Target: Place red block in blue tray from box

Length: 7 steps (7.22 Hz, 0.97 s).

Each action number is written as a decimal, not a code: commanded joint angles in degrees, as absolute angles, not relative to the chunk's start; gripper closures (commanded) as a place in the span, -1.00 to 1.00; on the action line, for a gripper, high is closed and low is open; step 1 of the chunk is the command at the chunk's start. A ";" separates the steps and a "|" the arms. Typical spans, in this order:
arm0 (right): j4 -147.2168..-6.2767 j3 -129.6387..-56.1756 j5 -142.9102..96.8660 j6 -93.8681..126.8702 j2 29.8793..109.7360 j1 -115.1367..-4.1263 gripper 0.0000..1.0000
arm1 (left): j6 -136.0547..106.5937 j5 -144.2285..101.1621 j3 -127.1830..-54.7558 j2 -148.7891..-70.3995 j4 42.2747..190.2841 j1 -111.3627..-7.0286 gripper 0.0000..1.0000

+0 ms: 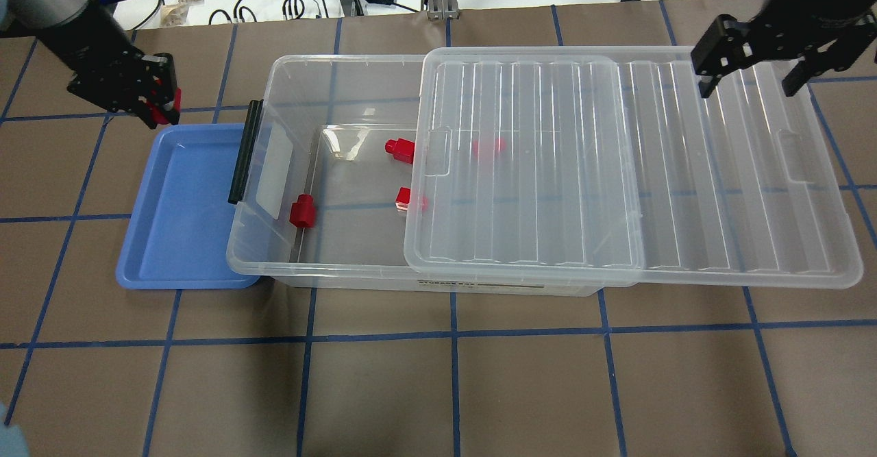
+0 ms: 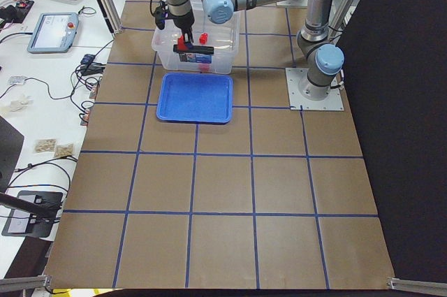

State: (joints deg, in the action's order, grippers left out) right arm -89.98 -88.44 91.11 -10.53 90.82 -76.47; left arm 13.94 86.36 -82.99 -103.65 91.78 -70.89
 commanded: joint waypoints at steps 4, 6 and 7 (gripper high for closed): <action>-92.28 -91.58 91.05 -38.28 86.86 -54.53 -1.00 | 24.70 86.40 -96.68 -110.46 73.50 -64.51 1.00; -96.73 -91.58 91.14 -41.65 82.29 -51.60 -1.00 | 26.10 86.40 -96.68 -114.32 71.91 -64.51 1.00; -98.94 -91.67 91.23 -42.44 79.48 -51.50 -1.00 | 27.84 86.40 -96.68 -116.35 71.81 -64.51 1.00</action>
State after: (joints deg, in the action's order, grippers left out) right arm -96.04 -91.59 91.09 -41.04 82.79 -52.19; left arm 26.29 86.40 -96.62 -113.84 72.41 -64.53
